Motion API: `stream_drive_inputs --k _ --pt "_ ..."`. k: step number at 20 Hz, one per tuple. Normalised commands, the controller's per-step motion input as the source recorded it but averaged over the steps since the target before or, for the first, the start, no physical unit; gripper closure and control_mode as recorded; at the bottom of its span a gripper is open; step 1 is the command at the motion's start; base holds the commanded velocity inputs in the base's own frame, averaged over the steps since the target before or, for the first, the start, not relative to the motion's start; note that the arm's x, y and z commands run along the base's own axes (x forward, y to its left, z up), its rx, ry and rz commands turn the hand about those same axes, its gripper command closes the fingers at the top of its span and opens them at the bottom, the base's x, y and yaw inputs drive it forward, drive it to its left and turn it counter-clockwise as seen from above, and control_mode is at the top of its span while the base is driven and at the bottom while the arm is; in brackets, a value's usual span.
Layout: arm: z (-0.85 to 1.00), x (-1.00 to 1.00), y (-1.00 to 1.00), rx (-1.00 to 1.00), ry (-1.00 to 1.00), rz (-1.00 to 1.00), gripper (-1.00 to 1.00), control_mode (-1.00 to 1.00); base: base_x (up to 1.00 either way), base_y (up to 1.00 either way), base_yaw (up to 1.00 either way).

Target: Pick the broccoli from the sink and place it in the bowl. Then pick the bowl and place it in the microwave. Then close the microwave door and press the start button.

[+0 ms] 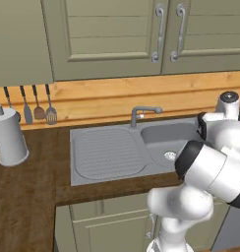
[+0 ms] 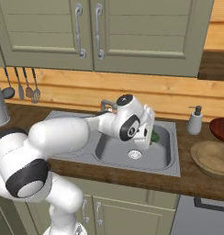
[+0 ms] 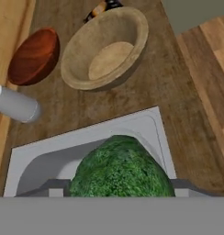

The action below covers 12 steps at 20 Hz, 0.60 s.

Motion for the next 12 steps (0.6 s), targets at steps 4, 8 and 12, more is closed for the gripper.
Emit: stream_drive_inputs --k 4,8,12 --pt "0.01 0.0 -0.7 0.09 0.02 -0.02 1.0 -1.0 0.0 0.0 0.0" --pt "0.0 -0.02 -0.65 0.04 0.0 -0.04 1.0 -1.0 0.0 0.0 0.0" --pt "0.0 0.02 -0.58 0.0 0.04 -0.13 1.0 -1.0 0.0 0.0 0.0"
